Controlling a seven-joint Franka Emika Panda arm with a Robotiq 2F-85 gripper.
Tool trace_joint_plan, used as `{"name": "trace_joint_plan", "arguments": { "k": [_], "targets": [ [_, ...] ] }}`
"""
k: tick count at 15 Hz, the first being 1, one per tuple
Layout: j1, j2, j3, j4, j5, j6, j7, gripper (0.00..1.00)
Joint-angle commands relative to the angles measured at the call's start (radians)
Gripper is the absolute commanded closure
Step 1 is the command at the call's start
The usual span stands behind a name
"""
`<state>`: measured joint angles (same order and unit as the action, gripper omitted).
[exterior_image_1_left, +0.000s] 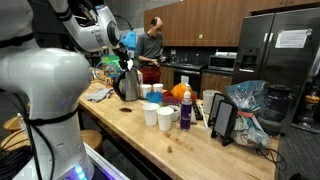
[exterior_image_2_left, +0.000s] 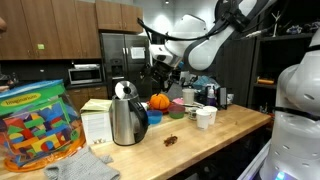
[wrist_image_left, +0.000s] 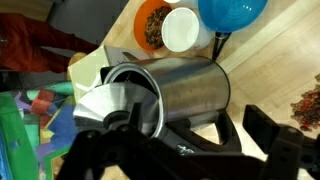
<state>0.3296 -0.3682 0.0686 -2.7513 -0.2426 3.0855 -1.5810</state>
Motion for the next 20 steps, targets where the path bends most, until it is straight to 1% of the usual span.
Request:
{"name": "trace_joint_plan", "arguments": {
  "k": [1, 3, 5, 6, 9, 11, 12, 15, 17, 20],
  "targets": [
    [0.010, 0.014, 0.011, 0.049, -0.031, -0.010, -0.027, 0.00],
    [0.079, 0.033, -0.033, 0.071, -0.007, -0.020, -0.082, 0.00],
    [0.154, 0.064, -0.084, 0.088, 0.022, 0.005, -0.134, 0.00],
    [0.173, 0.074, -0.097, 0.095, 0.026, 0.010, -0.145, 0.00],
    [0.134, 0.113, -0.074, 0.132, 0.002, 0.040, -0.109, 0.00],
    [0.069, 0.138, -0.033, 0.163, -0.030, 0.056, -0.073, 0.00],
    [0.045, 0.147, -0.016, 0.181, -0.040, 0.039, -0.065, 0.00],
    [0.022, 0.172, 0.005, 0.220, -0.031, 0.015, -0.057, 0.00],
    [-0.018, 0.190, 0.041, 0.246, -0.050, 0.018, -0.025, 0.00],
    [-0.046, 0.203, 0.075, 0.276, -0.070, 0.010, 0.011, 0.00]
  ]
}}
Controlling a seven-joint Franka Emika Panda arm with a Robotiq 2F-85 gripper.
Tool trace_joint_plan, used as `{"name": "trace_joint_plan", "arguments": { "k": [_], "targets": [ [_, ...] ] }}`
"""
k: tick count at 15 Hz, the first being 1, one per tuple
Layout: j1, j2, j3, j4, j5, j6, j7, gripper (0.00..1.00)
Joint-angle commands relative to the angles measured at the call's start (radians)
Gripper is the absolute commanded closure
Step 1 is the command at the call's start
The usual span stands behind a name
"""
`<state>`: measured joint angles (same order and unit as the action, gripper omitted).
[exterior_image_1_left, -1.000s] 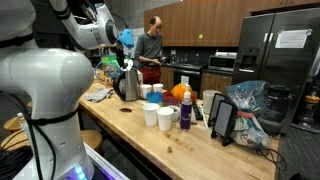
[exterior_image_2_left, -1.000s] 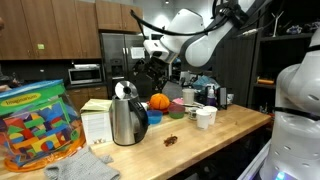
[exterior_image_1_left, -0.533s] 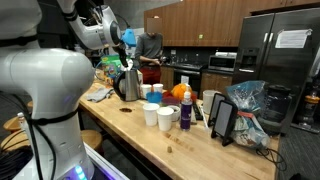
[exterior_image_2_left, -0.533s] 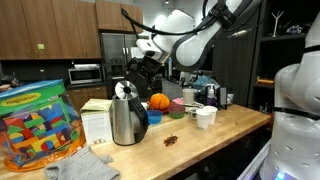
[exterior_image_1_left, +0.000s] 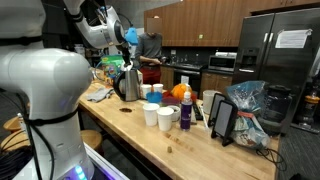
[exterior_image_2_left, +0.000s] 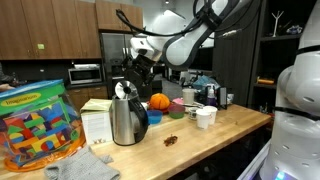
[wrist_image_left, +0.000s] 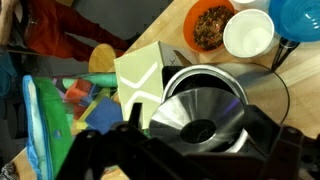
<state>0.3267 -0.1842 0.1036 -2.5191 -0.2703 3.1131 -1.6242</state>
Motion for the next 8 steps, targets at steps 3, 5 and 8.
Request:
{"name": "trace_joint_plan", "arguments": {
  "k": [3, 5, 8],
  "targets": [
    [-0.064, 0.017, 0.065, 0.063, -0.071, -0.020, 0.085, 0.00],
    [-0.073, 0.015, 0.077, 0.079, -0.089, -0.019, 0.105, 0.00],
    [-0.078, 0.021, 0.090, 0.097, -0.105, -0.011, 0.131, 0.00]
  ]
}}
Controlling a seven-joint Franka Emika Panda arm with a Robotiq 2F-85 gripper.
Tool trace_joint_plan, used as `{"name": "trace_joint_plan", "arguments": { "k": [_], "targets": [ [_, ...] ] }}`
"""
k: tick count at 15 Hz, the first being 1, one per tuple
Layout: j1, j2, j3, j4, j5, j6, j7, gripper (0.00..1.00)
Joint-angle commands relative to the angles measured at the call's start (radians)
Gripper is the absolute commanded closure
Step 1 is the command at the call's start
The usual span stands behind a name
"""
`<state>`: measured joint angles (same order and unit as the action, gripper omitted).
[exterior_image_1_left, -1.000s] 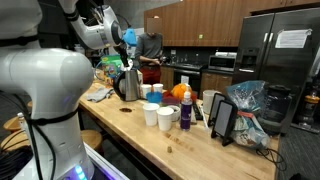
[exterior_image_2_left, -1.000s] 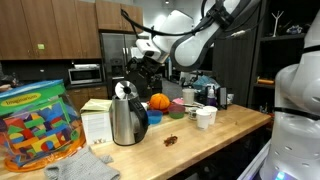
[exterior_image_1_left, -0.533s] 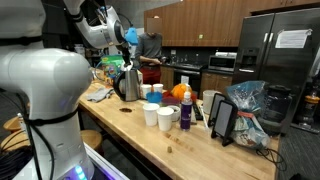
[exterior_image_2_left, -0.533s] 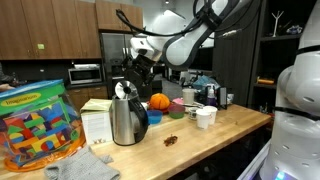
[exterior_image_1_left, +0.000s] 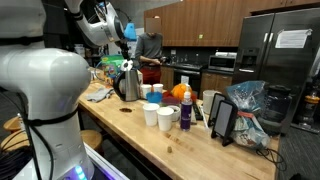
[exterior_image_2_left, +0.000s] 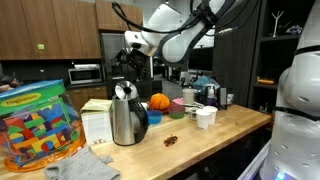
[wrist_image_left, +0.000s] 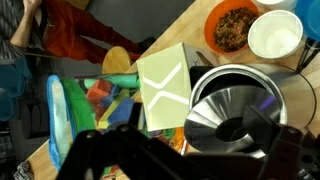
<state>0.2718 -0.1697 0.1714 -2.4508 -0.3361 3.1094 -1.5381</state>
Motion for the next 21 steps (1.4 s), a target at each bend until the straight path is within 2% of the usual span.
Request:
{"name": "trace_joint_plan", "arguments": {
  "k": [1, 10, 15, 21],
  "targets": [
    [-0.022, 0.012, 0.024, 0.033, -0.041, -0.002, 0.050, 0.00],
    [-0.028, 0.067, 0.032, 0.062, -0.070, 0.030, 0.067, 0.00],
    [-0.068, 0.089, 0.058, 0.102, -0.147, 0.026, 0.112, 0.00],
    [-0.080, 0.126, 0.065, 0.148, -0.224, 0.019, 0.171, 0.00]
  ]
}}
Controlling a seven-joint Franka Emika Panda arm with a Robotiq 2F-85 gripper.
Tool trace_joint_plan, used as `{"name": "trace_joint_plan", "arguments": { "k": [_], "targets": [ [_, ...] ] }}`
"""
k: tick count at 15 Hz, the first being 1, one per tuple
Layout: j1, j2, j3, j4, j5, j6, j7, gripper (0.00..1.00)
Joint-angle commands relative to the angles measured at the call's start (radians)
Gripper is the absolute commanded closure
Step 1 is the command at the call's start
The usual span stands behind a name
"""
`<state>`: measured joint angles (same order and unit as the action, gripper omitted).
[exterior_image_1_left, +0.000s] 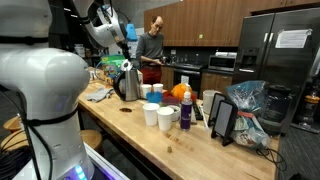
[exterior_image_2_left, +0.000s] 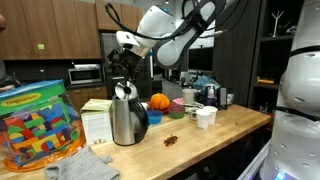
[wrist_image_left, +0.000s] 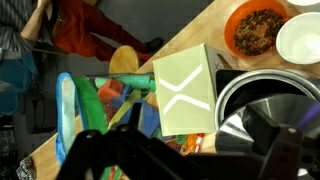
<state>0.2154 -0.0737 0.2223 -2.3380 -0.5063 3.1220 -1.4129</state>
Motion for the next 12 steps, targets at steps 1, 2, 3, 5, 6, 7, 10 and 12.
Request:
{"name": "trace_joint_plan", "arguments": {
  "k": [1, 2, 3, 5, 6, 7, 10, 12],
  "targets": [
    [-0.023, 0.038, 0.012, 0.040, -0.066, 0.007, 0.056, 0.00],
    [-0.020, 0.046, 0.010, 0.045, -0.074, 0.005, 0.062, 0.00],
    [-0.018, 0.054, 0.008, 0.050, -0.082, 0.003, 0.070, 0.00],
    [-0.015, 0.072, 0.002, 0.056, -0.089, 0.001, 0.079, 0.00],
    [-0.014, 0.080, 0.000, 0.058, -0.091, 0.000, 0.083, 0.00],
    [-0.012, 0.090, -0.003, 0.061, -0.090, 0.001, 0.083, 0.00],
    [-0.009, 0.114, -0.012, 0.068, -0.087, -0.001, 0.083, 0.00],
    [-0.007, 0.130, -0.019, 0.073, -0.082, -0.002, 0.079, 0.00]
  ]
}}
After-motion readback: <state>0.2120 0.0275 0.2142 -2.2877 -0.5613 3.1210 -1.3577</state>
